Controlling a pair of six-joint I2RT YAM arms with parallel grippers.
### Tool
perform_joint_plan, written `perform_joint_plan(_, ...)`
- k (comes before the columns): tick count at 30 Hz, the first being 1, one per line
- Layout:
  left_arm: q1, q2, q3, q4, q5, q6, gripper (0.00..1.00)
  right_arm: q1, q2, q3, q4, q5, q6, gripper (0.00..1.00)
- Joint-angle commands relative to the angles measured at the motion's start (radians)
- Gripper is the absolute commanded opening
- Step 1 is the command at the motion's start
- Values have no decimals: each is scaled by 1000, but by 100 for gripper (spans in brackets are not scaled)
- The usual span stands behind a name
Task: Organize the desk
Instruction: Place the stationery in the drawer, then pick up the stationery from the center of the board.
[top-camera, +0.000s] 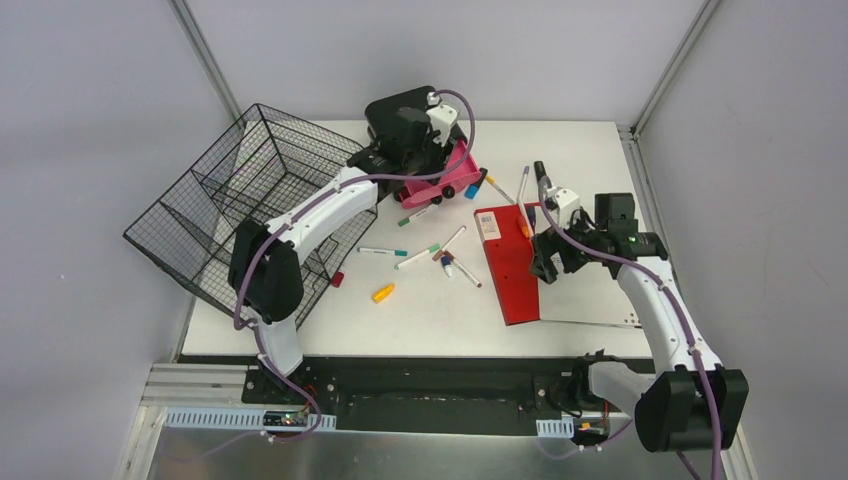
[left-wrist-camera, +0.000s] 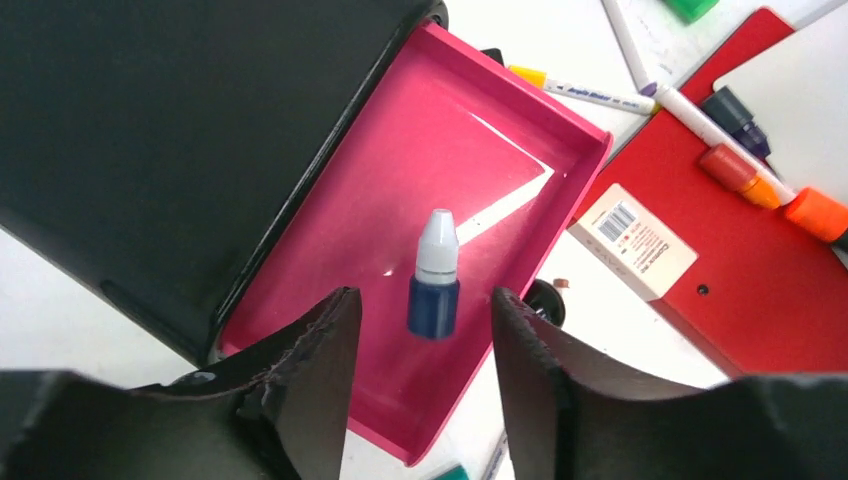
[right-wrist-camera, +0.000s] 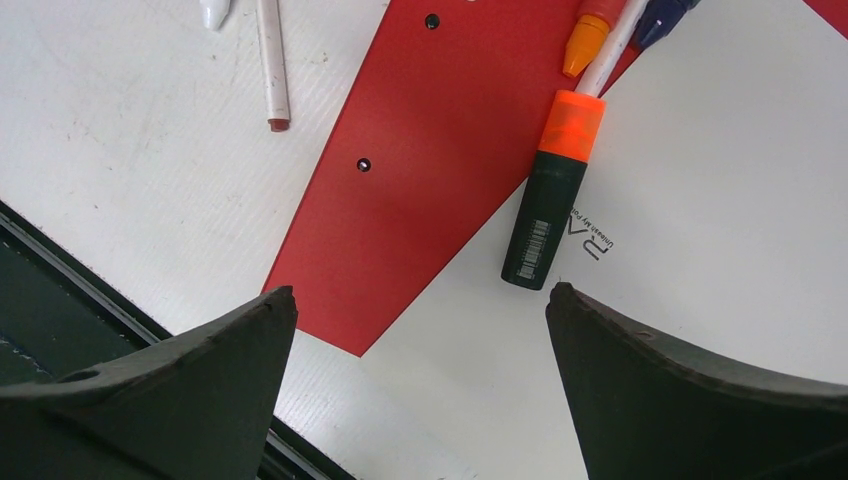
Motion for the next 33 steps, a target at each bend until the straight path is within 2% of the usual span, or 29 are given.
perform_joint_plan(1, 7, -16, 85, -26, -12, -5, 58, -17, 1, 26, 2, -27, -19, 100)
perform_joint_plan(6, 6, -97, 76, -49, 20, -19, 71, -38, -13, 29, -4, -51, -17, 100)
perform_joint_plan(9, 7, -156, 67, -86, 47, -29, 74, -46, -27, 30, -4, -71, -13, 100)
perform_joint_plan(16, 37, -349, -79, -91, 282, -187, 86, -62, -60, 23, 6, -146, -7, 100)
perform_joint_plan(19, 57, -439, -157, -97, 347, -204, 89, -67, -53, 15, 8, -216, -11, 100)
perform_joint_plan(25, 67, -612, -331, -117, 299, -116, 99, -84, 10, 20, -12, -293, -37, 100)
perform_joint_plan(28, 67, -692, -453, -50, 270, -107, 99, -111, 30, 26, -40, -338, -59, 100)
perform_joint_plan(33, 73, -730, -497, 4, 367, -175, 99, -179, 37, 24, -52, -401, -70, 100)
